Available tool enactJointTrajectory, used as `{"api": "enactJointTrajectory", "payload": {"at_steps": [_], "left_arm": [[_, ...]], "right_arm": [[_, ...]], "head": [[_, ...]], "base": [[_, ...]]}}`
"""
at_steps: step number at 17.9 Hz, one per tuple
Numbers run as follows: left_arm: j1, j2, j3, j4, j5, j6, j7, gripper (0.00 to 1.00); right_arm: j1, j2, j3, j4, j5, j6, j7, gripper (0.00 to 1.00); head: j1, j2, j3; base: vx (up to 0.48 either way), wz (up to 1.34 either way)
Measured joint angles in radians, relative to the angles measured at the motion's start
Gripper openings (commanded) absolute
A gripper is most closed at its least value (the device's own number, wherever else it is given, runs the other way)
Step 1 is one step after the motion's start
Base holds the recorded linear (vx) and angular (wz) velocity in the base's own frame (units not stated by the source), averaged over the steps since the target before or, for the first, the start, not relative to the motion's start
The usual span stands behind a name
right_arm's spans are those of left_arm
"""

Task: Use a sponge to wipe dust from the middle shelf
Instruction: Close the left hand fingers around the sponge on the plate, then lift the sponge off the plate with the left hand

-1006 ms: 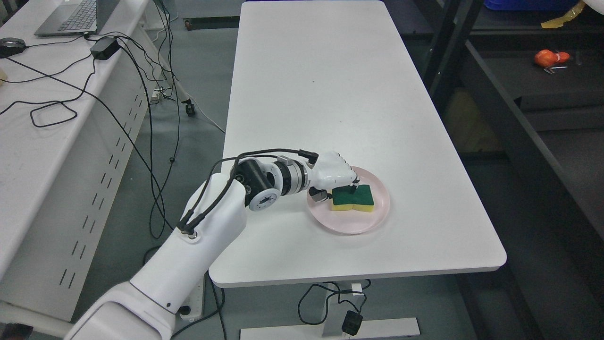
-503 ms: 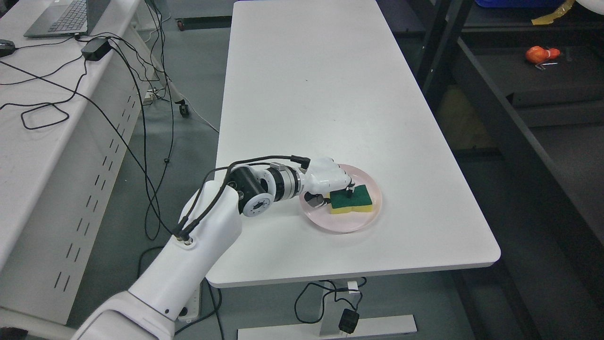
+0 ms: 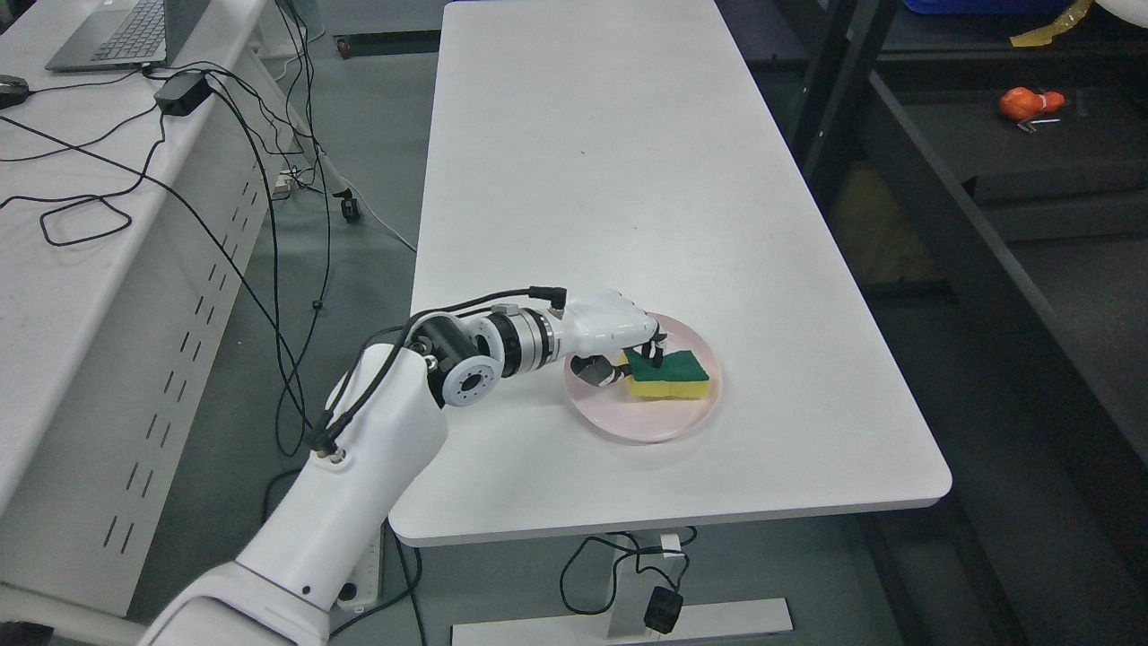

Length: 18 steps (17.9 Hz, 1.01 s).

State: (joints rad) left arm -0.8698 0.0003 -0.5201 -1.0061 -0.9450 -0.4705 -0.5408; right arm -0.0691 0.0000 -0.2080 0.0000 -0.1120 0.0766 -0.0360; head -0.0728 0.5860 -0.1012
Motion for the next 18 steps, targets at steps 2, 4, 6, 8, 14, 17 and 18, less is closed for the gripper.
{"api": "enactJointTrajectory", "payload": {"at_steps": [2,4,6,8,14,17,18], "left_arm": [[0.013,0.0,0.021,0.002,0.03,-0.01,0.0,0.0],[0.021,0.0,0.04,0.003,0.071,-0.029,0.0,0.0],[0.028,0.0,0.063,0.003,0.12,-0.037,0.006,0.0],[0.033,0.0,0.093,0.002,0.173,-0.046,0.021,0.0],[0.047,0.0,0.193,-0.029,0.471,-0.056,0.068,0.01],[0.078,0.0,0.244,-0.052,0.691,-0.058,0.092,0.01],[0.087,0.0,0.259,-0.06,0.757,-0.059,0.107,0.01]], "right_arm": [[0.0,0.0,0.0,0.0,0.0,0.0,0.0,1.0],[0.0,0.0,0.0,0.0,0.0,0.0,0.0,1.0],[0.0,0.0,0.0,0.0,0.0,0.0,0.0,1.0],[0.0,0.0,0.0,0.0,0.0,0.0,0.0,1.0],[0.0,0.0,0.0,0.0,0.0,0.0,0.0,1.0],[0.0,0.0,0.0,0.0,0.0,0.0,0.0,1.0],[0.0,0.0,0.0,0.0,0.0,0.0,0.0,1.0]], "head": [[0.0,0.0,0.0],[0.0,0.0,0.0],[0.0,0.0,0.0],[0.0,0.0,0.0],[0.0,0.0,0.0],[0.0,0.0,0.0],[0.0,0.0,0.0]], "base": [[0.0,0.0],[0.0,0.0],[0.0,0.0],[0.0,0.0],[0.0,0.0],[0.0,0.0],[0.0,0.0]]}}
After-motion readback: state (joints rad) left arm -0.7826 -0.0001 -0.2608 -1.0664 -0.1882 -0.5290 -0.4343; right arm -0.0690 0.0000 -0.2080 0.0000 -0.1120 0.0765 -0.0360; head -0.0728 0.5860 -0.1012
